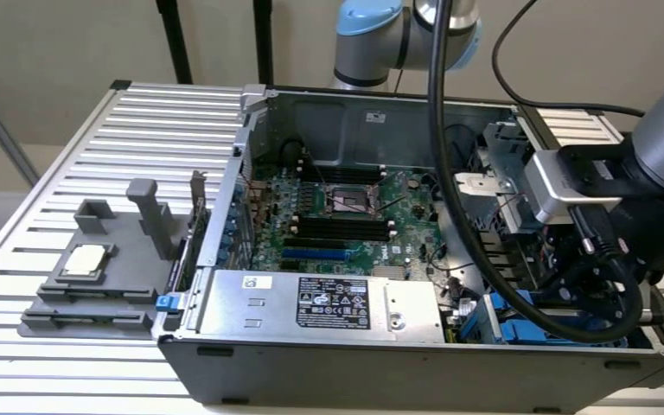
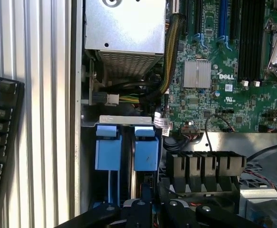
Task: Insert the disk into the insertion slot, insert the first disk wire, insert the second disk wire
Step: 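Insert the second disk wire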
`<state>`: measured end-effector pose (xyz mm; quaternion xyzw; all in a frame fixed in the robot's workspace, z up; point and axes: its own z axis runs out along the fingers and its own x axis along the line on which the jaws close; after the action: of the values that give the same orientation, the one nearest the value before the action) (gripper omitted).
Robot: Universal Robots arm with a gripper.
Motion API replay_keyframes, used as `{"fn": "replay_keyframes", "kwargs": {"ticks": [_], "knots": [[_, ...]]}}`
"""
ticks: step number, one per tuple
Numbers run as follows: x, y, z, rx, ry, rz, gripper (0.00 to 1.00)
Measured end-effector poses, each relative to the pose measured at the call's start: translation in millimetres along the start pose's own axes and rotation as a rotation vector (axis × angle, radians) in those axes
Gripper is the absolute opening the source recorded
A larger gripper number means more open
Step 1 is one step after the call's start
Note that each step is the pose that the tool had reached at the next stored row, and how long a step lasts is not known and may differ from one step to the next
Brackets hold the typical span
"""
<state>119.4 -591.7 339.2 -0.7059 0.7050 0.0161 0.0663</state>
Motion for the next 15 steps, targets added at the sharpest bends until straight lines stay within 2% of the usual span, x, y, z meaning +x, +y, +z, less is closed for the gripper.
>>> {"fn": "replay_keyframes", "kwargs": {"ticks": [10, 12, 13, 15], "knots": [[0.9, 0.3, 3.6, 0.0000, -0.0016, -0.005, 0.17], [1.0, 0.3, 3.7, -0.0001, -0.0020, -0.005, 0.18], [1.0, 0.3, 3.7, -0.0001, -0.0020, -0.005, 0.25], [0.9, 0.3, 3.0, -0.0001, -0.0022, -0.005, 0.25]]}}
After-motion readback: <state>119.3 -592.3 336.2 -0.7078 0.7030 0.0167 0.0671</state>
